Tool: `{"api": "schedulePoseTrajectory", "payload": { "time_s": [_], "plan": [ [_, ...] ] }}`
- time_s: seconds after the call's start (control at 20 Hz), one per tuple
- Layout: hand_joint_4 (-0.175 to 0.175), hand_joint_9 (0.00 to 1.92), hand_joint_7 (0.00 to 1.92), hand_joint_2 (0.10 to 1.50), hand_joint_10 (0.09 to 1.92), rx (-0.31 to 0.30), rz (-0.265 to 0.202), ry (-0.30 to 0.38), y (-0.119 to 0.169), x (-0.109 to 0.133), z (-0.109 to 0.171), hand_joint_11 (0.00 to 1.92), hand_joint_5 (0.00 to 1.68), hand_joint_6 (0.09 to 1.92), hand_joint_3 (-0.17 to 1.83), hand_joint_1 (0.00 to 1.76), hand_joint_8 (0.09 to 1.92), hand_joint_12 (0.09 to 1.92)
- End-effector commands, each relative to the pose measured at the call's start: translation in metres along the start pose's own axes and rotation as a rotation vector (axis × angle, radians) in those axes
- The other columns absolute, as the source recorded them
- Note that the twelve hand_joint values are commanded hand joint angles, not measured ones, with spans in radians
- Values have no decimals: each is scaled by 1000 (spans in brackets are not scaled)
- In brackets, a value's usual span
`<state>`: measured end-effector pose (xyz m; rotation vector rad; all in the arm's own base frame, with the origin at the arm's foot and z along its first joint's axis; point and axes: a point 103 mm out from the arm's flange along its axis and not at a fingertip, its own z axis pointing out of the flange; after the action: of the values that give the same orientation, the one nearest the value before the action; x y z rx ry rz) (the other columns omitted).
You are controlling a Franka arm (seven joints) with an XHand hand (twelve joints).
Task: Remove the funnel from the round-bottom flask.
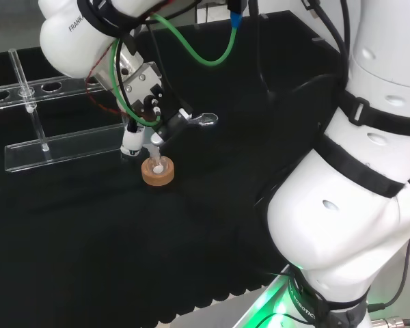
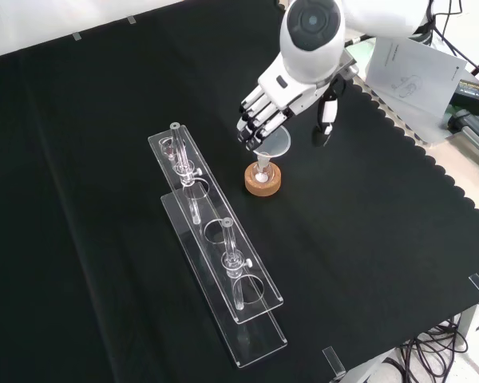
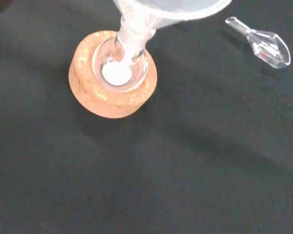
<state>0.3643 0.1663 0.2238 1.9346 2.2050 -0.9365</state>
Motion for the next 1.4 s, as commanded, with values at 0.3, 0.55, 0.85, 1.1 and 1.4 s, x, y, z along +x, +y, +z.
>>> {"api": "schedulePoseTrajectory", "payload": {
  "time_s": [0.3, 0.55, 0.85, 1.1, 1.4],
  "plan": [
    [5, 0, 0, 702, 808, -4, 15, -30, 15, 3, 6, 138, 76, 87, 199, 618, 235, 1520],
    [4, 25, 0, 706, 821, 9, 0, -17, 18, 3, 13, 152, 82, 87, 198, 631, 258, 1517],
    [9, 77, 0, 726, 825, 33, 3, -12, 22, 2, 20, 183, 99, 87, 210, 666, 333, 1503],
    [12, 148, 0, 738, 814, 41, 10, -17, 23, 0, 25, 202, 124, 87, 235, 681, 425, 1492],
    [-4, 439, 106, 754, 680, 39, 18, -47, 24, -2, 26, 220, 263, 87, 355, 703, 652, 1456]
  ]
}}
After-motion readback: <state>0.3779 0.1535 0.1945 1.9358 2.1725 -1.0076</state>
